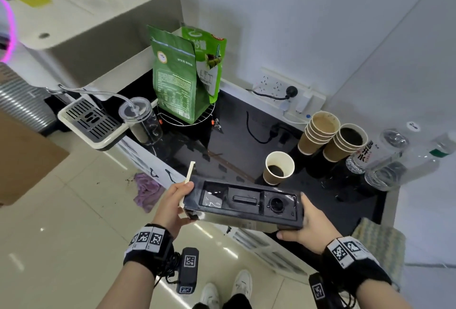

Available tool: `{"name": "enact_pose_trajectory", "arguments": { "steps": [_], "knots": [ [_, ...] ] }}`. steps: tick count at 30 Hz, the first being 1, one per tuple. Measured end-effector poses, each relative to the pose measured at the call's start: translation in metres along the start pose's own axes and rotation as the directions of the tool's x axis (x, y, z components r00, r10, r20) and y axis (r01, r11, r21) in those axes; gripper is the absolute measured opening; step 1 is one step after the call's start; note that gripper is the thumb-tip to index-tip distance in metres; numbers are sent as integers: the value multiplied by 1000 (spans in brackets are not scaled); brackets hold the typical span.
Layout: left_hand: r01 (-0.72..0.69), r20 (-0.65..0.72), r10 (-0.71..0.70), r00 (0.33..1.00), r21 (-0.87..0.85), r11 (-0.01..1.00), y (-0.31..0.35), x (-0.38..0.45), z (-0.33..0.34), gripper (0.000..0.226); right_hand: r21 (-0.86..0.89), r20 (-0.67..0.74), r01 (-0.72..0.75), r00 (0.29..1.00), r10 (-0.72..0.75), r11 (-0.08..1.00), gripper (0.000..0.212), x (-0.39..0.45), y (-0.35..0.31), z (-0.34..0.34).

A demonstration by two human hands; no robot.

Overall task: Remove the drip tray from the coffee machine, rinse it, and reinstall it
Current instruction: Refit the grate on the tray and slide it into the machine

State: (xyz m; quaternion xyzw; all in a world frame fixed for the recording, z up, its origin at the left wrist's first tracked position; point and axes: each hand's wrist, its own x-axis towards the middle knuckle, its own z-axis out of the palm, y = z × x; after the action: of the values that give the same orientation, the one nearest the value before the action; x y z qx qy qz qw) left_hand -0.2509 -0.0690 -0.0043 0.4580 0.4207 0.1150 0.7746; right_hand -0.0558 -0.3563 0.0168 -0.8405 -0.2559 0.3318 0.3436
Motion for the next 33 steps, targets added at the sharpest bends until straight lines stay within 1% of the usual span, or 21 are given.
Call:
{"name": "enact_pose_trajectory", "arguments": {
  "steps": [2,4,8,11,12,14,17,21,24,26,27,28,31,33],
  "knots": [
    [17,3,-17,1000,7,1000,11,13,1,27,-3,-15,-11,1000,11,1000,85,8,-7,2],
    [40,9,-40,999,20,999,22,22,1,28,6,-36,-34,999,34,999,89,15,-13,4],
    [53,45,-55,997,48,997,41,39,-10,52,-6,-44,-32,999,32,999,95,30,-29,11],
    [60,66,-64,996,64,996,50,51,-17,75,12,-49,-27,998,27,1000,94,42,-35,13],
    [64,80,-69,994,64,996,52,52,-16,77,25,-53,-22,998,23,999,92,45,-36,12],
    [67,99,-72,992,53,996,56,55,-13,74,32,-57,-18,998,19,999,92,51,-39,6],
    [62,110,-66,992,39,997,61,63,-11,63,13,-56,-3,998,4,1000,92,62,-45,-6],
    [53,150,-59,987,43,998,67,72,-6,58,-3,-51,-18,999,18,1000,94,75,-52,-19],
    [65,143,-71,987,45,997,69,76,-8,56,-1,-21,-40,999,40,999,93,85,-56,-22],
    [89,124,-95,988,57,994,73,80,-13,50,-19,-3,-42,999,42,999,91,92,-61,-23],
    [103,115,-111,987,72,992,75,82,-15,50,-17,5,-46,999,46,999,89,95,-62,-24],
    [114,112,-123,986,87,990,77,83,-16,55,-8,15,-48,999,48,999,88,98,-63,-25],
    [137,127,-156,980,147,980,76,85,-19,77,11,47,-61,997,60,998,92,100,-59,-24],
    [151,127,-172,977,162,975,75,84,-18,81,31,49,-69,997,67,997,94,100,-54,-22]
  ]
}}
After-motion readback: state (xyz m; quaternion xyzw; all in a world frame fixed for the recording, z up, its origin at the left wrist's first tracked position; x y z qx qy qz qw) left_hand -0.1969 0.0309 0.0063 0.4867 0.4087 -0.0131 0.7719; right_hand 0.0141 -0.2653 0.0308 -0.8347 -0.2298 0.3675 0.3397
